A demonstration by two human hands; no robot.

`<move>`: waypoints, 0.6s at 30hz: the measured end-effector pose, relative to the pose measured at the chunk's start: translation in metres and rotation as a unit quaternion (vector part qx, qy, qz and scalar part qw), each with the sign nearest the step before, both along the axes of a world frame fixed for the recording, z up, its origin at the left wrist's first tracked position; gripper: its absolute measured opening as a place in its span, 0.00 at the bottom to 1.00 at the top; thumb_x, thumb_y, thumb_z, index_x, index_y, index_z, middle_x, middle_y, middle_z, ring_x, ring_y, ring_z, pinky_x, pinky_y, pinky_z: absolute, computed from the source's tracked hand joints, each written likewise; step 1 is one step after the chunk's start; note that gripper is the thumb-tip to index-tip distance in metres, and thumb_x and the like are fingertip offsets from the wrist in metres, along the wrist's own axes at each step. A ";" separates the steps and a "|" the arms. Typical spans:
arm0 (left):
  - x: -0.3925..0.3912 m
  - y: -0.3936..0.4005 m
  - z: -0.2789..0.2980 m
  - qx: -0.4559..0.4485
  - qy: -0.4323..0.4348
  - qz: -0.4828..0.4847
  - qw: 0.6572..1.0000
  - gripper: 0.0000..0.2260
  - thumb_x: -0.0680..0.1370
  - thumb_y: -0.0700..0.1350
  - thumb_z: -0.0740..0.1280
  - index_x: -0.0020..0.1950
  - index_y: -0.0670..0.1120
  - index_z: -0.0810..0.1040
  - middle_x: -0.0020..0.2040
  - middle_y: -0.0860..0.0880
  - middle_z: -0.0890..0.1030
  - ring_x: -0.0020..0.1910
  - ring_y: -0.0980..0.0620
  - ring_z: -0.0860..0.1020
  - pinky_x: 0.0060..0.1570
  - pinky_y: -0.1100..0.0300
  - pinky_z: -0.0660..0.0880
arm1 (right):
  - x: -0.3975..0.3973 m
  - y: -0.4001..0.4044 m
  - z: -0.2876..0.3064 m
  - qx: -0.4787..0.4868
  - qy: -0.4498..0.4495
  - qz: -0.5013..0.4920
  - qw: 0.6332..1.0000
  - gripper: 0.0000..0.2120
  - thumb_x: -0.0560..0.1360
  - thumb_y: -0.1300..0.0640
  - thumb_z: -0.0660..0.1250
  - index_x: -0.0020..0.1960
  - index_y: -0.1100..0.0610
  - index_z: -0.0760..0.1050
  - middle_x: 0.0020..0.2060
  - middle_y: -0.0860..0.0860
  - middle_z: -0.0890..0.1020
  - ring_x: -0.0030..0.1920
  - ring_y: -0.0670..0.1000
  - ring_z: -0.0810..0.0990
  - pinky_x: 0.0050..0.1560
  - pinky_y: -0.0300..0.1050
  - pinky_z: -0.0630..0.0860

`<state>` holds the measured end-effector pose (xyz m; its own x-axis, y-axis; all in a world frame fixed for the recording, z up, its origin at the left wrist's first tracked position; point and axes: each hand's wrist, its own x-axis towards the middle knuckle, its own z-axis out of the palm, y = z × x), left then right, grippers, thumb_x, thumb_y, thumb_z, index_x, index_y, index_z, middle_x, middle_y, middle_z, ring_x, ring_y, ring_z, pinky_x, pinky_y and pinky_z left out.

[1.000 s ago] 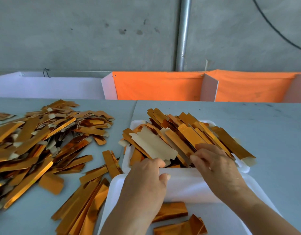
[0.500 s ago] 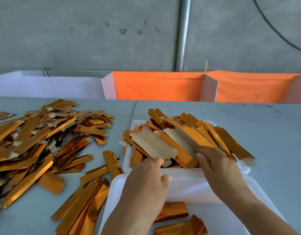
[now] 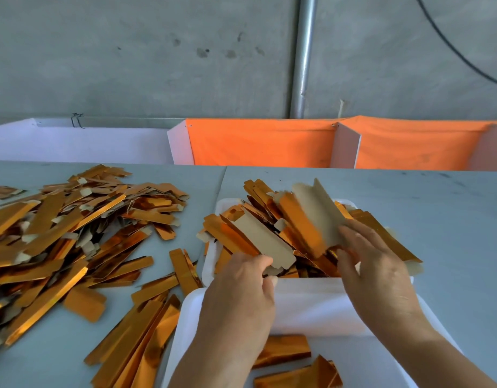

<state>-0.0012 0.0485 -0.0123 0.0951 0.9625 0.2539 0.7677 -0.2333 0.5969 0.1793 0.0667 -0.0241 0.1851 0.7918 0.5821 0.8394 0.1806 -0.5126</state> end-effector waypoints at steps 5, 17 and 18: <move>0.005 0.009 -0.002 -0.090 -0.128 -0.022 0.987 0.21 0.78 0.57 0.60 0.71 0.62 0.63 0.63 0.57 0.71 0.48 0.66 0.75 0.41 0.76 0.69 | -0.004 -0.002 -0.001 -0.006 0.020 0.040 0.999 0.14 0.77 0.64 0.64 0.61 0.59 0.79 0.63 0.50 0.78 0.59 0.51 0.77 0.57 0.44 0.75; 0.014 0.009 0.007 -0.319 -0.558 -0.056 0.764 0.18 0.76 0.57 0.63 0.58 0.47 0.74 0.48 0.40 0.83 0.44 0.43 0.84 0.40 0.53 0.81 | -0.001 -0.009 0.008 -0.014 0.397 0.219 0.891 0.11 0.73 0.66 0.68 0.41 0.50 0.82 0.42 0.48 0.84 0.41 0.51 0.83 0.39 0.36 0.79; 0.013 0.009 0.008 -0.355 -0.592 -0.089 0.718 0.21 0.76 0.57 0.63 0.60 0.43 0.74 0.50 0.36 0.83 0.47 0.39 0.83 0.42 0.50 0.81 | -0.002 -0.009 0.009 -0.017 0.393 0.230 0.890 0.11 0.72 0.66 0.68 0.41 0.51 0.81 0.39 0.50 0.84 0.39 0.51 0.83 0.39 0.36 0.79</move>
